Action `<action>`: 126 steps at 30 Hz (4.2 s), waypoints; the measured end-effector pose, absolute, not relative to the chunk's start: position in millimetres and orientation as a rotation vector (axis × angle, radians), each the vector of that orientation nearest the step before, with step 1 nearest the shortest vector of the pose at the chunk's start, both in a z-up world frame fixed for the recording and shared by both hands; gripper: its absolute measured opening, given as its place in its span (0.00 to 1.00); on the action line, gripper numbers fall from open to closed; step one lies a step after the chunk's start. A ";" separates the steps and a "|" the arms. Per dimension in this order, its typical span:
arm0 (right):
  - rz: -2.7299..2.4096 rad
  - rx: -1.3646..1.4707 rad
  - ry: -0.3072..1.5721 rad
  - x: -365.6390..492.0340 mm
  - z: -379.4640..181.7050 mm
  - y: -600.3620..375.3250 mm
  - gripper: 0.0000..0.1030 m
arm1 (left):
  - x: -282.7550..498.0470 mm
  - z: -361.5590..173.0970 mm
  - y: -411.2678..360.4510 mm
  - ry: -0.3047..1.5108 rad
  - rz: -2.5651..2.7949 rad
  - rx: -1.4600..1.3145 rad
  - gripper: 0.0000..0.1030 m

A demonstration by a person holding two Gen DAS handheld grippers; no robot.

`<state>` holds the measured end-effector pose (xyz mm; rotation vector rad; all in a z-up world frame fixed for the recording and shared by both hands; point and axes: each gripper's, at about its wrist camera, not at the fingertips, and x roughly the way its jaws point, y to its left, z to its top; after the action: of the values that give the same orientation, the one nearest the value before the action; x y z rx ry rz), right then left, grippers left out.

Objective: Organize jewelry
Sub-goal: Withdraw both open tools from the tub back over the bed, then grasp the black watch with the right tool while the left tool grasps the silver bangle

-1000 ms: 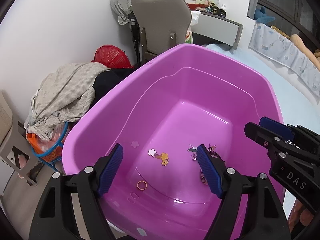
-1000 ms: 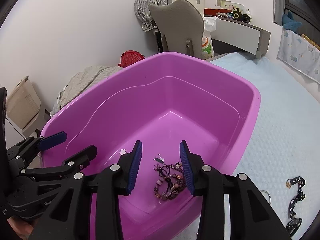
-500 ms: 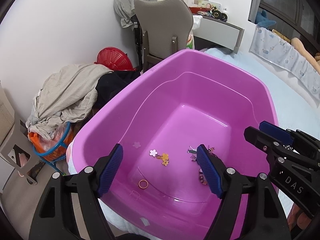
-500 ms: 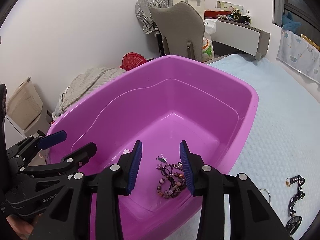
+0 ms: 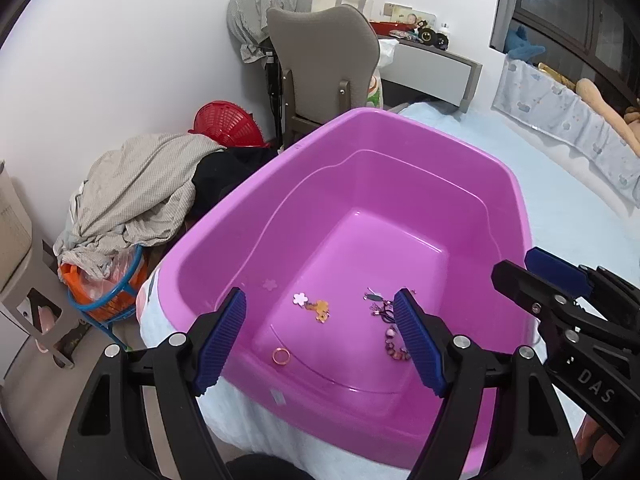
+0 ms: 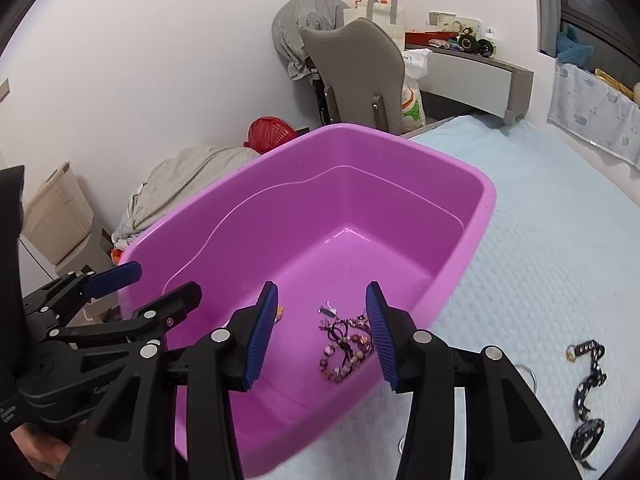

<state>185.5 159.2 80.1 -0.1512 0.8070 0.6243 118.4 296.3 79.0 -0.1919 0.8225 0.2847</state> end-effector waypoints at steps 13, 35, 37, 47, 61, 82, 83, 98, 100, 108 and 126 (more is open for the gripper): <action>0.549 0.002 0.785 112.9 72.2 71.7 0.55 | 69.0 81.3 256.5 0.806 0.212 -0.211 0.78; 0.119 0.129 0.855 -1.0 -2.4 -151.7 0.61 | 19.6 49.4 123.1 0.785 -0.013 -0.157 0.84; 0.097 0.133 0.850 -3.3 -5.5 -161.9 0.62 | 21.1 39.1 113.7 0.797 -0.016 -0.150 0.84; 0.044 0.114 0.836 19.8 -33.4 -199.2 0.67 | 44.4 -12.0 95.5 0.845 0.023 -0.143 0.84; 0.049 0.098 0.830 83.8 -66.3 -228.1 0.69 | 98.7 -78.4 78.2 0.931 0.087 -0.111 0.84; 0.053 -0.023 0.911 197.7 -116.0 -246.4 0.70 | 139.4 -115.6 55.2 0.922 0.164 -0.105 0.85; 0.050 -0.026 0.915 200.5 -118.7 -247.6 0.70 | 140.5 -116.5 55.0 0.921 0.166 -0.104 0.86; 0.055 -0.023 0.918 217.4 -134.2 -252.4 0.74 | 153.9 -126.0 51.7 0.942 0.183 -0.089 0.94; 0.052 -0.027 0.921 217.7 -134.5 -251.6 0.74 | 154.0 -125.9 52.4 0.943 0.181 -0.095 0.93; 0.046 -0.042 0.930 215.5 -130.8 -242.3 0.63 | 147.7 -119.4 42.7 0.912 0.134 -0.065 0.51; 0.067 0.126 0.871 146.7 -108.1 -235.8 0.56 | 115.2 -85.2 40.5 0.860 0.019 -0.082 0.51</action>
<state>146.7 -235.8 -108.1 0.1263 0.8707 0.0675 115.2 40.5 -85.2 -0.0821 0.8603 0.0191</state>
